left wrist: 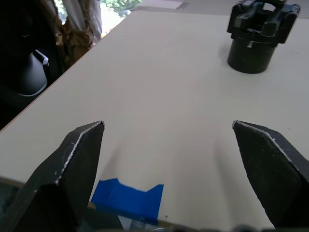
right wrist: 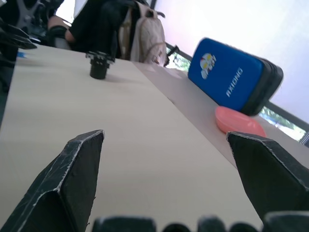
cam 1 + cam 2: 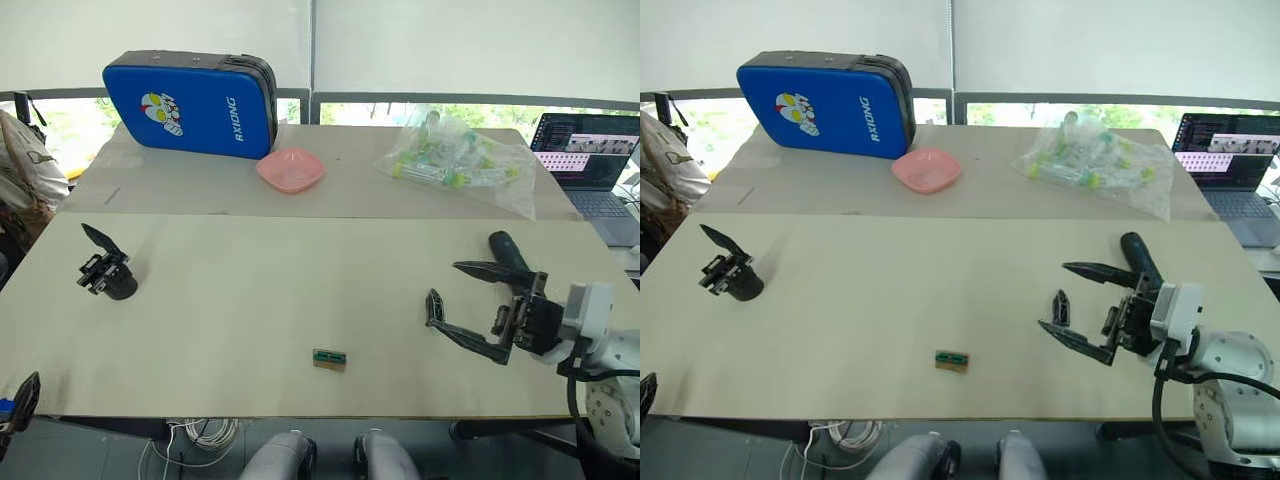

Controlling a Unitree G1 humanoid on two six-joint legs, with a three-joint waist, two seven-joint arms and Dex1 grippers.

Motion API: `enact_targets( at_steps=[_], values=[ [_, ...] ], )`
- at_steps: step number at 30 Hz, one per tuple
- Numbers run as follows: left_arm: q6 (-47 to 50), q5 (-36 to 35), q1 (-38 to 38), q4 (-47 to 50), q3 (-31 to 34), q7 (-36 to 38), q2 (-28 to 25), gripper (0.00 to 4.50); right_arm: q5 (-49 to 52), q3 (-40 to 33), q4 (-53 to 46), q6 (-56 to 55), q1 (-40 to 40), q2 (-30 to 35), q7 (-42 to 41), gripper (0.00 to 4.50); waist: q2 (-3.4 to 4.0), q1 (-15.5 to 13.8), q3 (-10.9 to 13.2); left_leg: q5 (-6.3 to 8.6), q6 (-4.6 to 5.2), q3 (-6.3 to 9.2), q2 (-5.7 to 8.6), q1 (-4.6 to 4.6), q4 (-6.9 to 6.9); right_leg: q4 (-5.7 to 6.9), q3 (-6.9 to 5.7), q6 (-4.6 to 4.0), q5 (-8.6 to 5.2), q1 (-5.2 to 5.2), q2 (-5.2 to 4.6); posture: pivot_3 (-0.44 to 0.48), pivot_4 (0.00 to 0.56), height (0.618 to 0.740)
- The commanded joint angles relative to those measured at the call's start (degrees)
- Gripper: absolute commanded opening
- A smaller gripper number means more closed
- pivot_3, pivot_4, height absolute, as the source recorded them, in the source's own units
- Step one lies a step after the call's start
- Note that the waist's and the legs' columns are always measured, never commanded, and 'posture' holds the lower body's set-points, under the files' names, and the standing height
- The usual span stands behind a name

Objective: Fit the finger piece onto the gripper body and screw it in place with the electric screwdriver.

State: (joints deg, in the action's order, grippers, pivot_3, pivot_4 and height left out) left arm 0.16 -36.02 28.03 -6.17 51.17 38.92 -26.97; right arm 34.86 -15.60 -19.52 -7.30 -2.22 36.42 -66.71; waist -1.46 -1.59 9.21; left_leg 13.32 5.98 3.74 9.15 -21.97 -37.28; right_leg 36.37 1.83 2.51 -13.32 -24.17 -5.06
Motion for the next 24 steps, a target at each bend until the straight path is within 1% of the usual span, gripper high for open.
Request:
enact_targets(
  at_steps=[1,4,8,11,15,17,24],
  values=[
    [-0.03,-1.06,-0.93,2.35,0.30,-0.76,-0.20,4.50,0.15,0.53,-2.24,-2.20,0.86,-0.56,0.04,4.47,0.03,-0.03,0.01,0.00,0.00,0.00,0.00,-0.01,0.00,-0.10,0.00,0.03,0.09,0.01,0.01,0.000,0.150,0.740],
    [1.48,-0.34,-3.40,4.79,-2.50,-2.22,-0.53,4.50,0.14,1.73,-3.50,-2.00,0.17,-1.16,0.88,4.47,0.03,-0.37,0.01,-0.01,-0.01,0.00,0.00,-0.03,0.00,-0.21,0.00,0.08,0.23,0.03,0.02,0.000,0.150,0.740],
    [3.20,5.24,-7.35,4.11,-8.33,-4.67,-2.63,4.50,-0.59,2.98,-3.33,-2.10,0.71,-1.54,1.44,4.47,0.03,-0.62,0.01,-0.05,-0.08,-0.01,0.00,-0.02,0.00,-0.25,0.00,0.07,0.36,0.03,0.05,0.000,0.150,0.740],
    [4.67,8.35,-12.41,1.80,-12.08,-6.44,-4.69,4.50,-1.12,3.64,-2.24,-2.64,2.08,-1.80,1.52,4.47,0.03,-0.60,0.01,-0.07,-0.11,0.00,-0.01,0.00,0.00,-0.25,0.02,0.04,0.44,0.01,0.13,0.000,0.150,0.740],
    [5.35,11.47,-17.95,-1.39,-15.58,-8.93,-5.62,4.50,-1.67,4.12,-1.56,-3.18,2.72,-2.25,1.44,4.47,0.04,-0.60,0.01,-0.10,-0.16,0.00,-0.08,0.05,0.00,-0.27,-0.01,0.00,0.58,-0.01,0.25,0.000,0.150,0.740],
    [4.89,13.99,-21.58,-3.86,-18.30,-9.79,-6.31,4.50,-1.92,4.15,-1.32,-3.50,2.69,-2.53,1.35,4.47,0.05,-0.60,0.01,-0.11,-0.16,0.00,-0.08,0.06,0.01,-0.26,-0.06,0.01,0.63,-0.04,0.30,0.000,0.150,0.740],
    [4.42,16.44,-28.80,-11.12,-22.18,-8.01,-7.96,4.50,-1.95,3.97,-1.07,-4.16,2.49,-2.41,1.36,4.47,0.07,-0.46,0.01,-0.10,-0.16,-0.01,-0.07,0.02,0.01,-0.30,-0.28,0.01,0.67,-0.09,0.30,0.000,0.150,0.740]
  ],
)
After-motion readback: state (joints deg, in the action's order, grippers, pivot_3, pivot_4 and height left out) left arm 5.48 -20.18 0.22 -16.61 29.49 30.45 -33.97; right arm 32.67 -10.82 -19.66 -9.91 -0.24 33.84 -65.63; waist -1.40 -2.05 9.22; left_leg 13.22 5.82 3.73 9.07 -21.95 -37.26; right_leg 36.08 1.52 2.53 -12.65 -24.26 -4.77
